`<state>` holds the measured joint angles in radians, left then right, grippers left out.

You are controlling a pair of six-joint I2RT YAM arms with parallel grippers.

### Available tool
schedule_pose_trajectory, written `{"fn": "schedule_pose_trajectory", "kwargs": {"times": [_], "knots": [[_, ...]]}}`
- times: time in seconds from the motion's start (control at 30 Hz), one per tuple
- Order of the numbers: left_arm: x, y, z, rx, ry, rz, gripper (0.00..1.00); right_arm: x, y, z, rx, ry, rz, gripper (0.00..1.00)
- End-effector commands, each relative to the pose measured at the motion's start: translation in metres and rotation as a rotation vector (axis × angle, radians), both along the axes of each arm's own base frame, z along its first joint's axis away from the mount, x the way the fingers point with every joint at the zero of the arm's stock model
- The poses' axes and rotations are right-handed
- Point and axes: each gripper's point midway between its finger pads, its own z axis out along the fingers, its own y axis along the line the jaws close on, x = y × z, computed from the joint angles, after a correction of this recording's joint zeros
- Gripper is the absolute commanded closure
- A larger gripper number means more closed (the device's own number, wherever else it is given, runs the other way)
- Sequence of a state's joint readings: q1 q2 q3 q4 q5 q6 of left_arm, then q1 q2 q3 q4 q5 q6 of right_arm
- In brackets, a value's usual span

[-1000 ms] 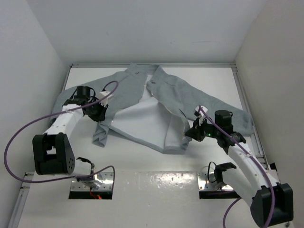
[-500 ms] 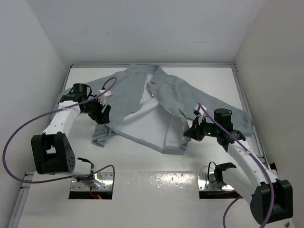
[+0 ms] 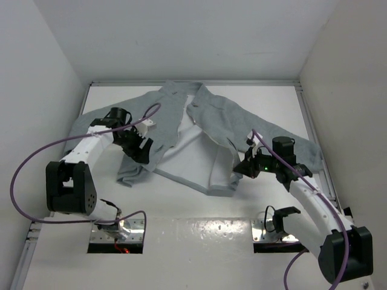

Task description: Zip up the jacket

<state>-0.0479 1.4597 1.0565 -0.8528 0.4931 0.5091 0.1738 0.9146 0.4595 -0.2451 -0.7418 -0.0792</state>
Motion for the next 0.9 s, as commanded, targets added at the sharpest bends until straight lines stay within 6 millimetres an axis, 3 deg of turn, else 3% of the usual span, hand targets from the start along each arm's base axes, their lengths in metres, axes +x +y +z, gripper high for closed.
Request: {"fn": "schedule_pose_trajectory", "kwargs": {"times": [0.0, 0.17, 0.27, 0.3, 0.33, 0.4, 0.43, 0.53, 0.57, 0.73, 0.87], "knots": [[-0.005, -0.012, 0.008, -0.006, 0.010, -0.024, 0.11, 0.009, 0.007, 0.023, 0.025, -0.075, 0.034, 1.00], [-0.012, -0.021, 0.008, 0.019, 0.004, -0.054, 0.09, 0.007, 0.007, 0.021, 0.027, -0.069, 0.039, 1.00], [-0.020, -0.025, 0.005, 0.021, 0.022, -0.073, 0.18, 0.007, 0.007, 0.019, 0.029, -0.062, 0.037, 1.00], [-0.020, -0.025, 0.005, 0.021, 0.022, -0.073, 0.23, 0.007, 0.007, 0.018, 0.027, -0.064, 0.036, 1.00], [-0.021, -0.027, 0.005, 0.021, 0.022, -0.082, 0.40, 0.008, 0.007, 0.020, 0.030, -0.066, 0.038, 1.00], [-0.025, -0.027, -0.001, 0.026, 0.057, -0.082, 0.54, 0.009, 0.007, 0.021, 0.030, -0.074, 0.037, 1.00], [-0.027, -0.024, -0.002, 0.039, 0.066, -0.079, 0.70, 0.008, 0.007, 0.021, 0.030, -0.075, 0.040, 1.00], [-0.025, -0.020, -0.007, 0.069, 0.078, -0.090, 0.99, 0.008, 0.007, 0.020, 0.030, -0.070, 0.040, 1.00], [-0.027, -0.018, -0.008, 0.079, 0.086, -0.087, 1.00, 0.008, 0.008, 0.020, 0.029, -0.073, 0.043, 1.00], [-0.018, -0.008, 0.000, 0.090, 0.061, -0.067, 1.00, 0.007, 0.008, 0.019, 0.033, -0.066, 0.041, 1.00], [-0.029, -0.018, 0.012, 0.071, 0.006, -0.135, 0.33, 0.006, 0.008, 0.018, 0.031, -0.063, 0.043, 1.00]]}}
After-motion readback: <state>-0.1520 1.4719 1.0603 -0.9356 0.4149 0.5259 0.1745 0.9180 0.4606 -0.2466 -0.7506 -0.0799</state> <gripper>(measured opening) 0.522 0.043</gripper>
